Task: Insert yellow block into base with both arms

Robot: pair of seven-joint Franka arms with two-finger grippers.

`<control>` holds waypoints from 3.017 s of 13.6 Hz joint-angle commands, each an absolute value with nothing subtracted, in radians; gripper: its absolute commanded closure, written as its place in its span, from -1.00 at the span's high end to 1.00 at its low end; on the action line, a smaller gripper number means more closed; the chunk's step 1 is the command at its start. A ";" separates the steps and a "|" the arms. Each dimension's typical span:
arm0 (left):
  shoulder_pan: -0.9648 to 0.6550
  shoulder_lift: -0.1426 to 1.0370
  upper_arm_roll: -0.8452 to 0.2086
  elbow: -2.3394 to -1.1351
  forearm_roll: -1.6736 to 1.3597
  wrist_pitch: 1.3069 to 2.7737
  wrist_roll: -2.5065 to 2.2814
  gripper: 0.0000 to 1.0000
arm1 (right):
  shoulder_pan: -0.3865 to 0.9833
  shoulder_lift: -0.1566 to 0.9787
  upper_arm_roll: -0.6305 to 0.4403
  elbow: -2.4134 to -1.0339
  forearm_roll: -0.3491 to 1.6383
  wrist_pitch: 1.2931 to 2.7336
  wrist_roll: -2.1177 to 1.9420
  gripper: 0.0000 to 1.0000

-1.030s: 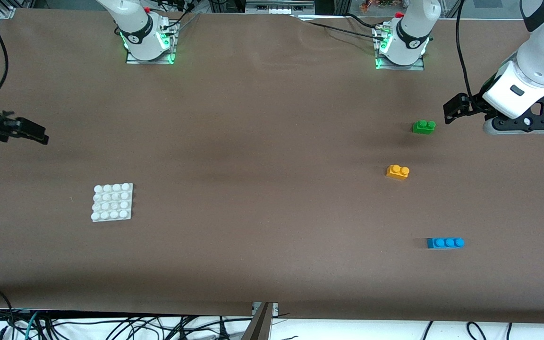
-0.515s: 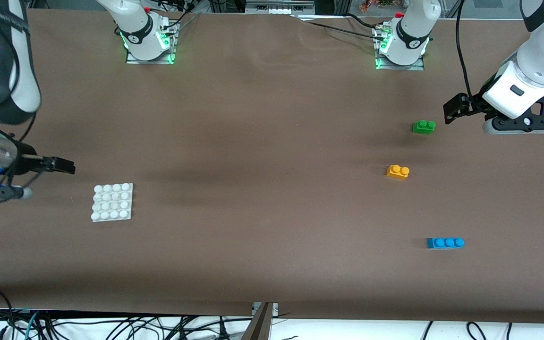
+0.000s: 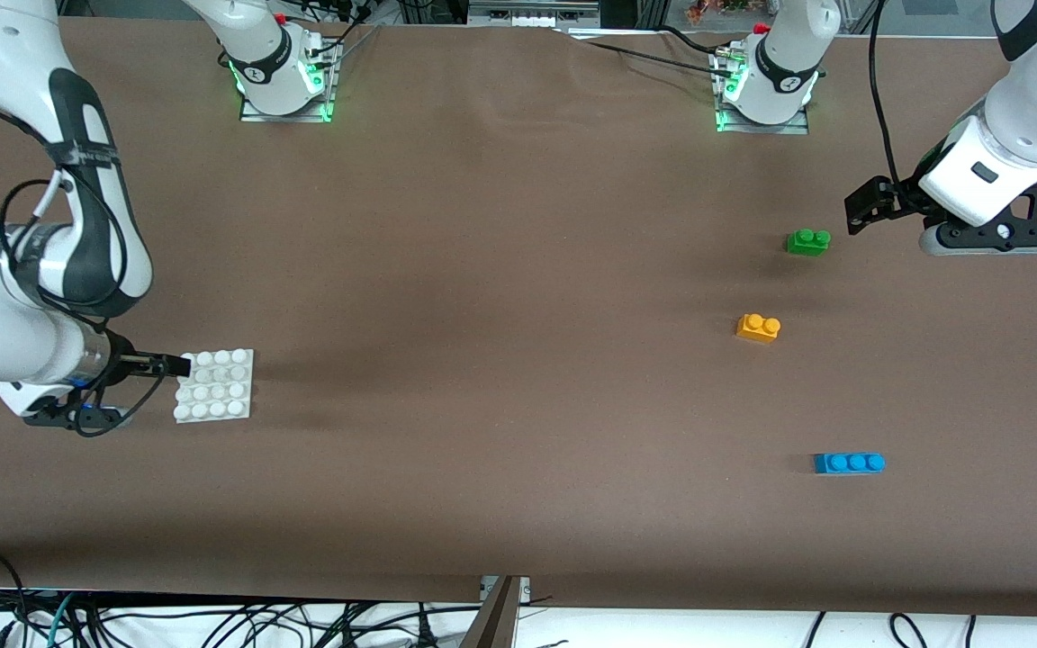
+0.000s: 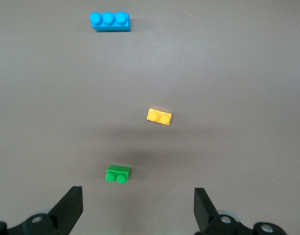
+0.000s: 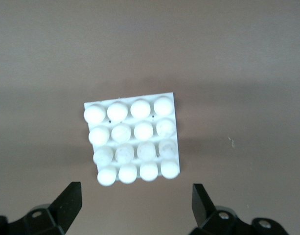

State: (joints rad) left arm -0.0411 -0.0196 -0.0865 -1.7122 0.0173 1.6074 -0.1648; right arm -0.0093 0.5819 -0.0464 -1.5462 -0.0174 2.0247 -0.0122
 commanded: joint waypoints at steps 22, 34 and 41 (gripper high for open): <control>-0.038 0.006 -0.101 -1.675 -0.012 1.597 -0.156 1.00 | 0.008 0.750 -0.041 -1.574 -0.101 2.240 -0.034 1.00; -0.034 0.008 -0.101 -1.674 -0.012 1.595 -0.156 1.00 | 0.008 0.776 -0.038 -1.629 -0.092 2.348 -0.060 1.00; -0.034 0.008 -0.101 -1.674 -0.014 1.597 -0.156 1.00 | 0.121 0.799 -0.035 -1.621 -0.026 2.399 0.046 1.00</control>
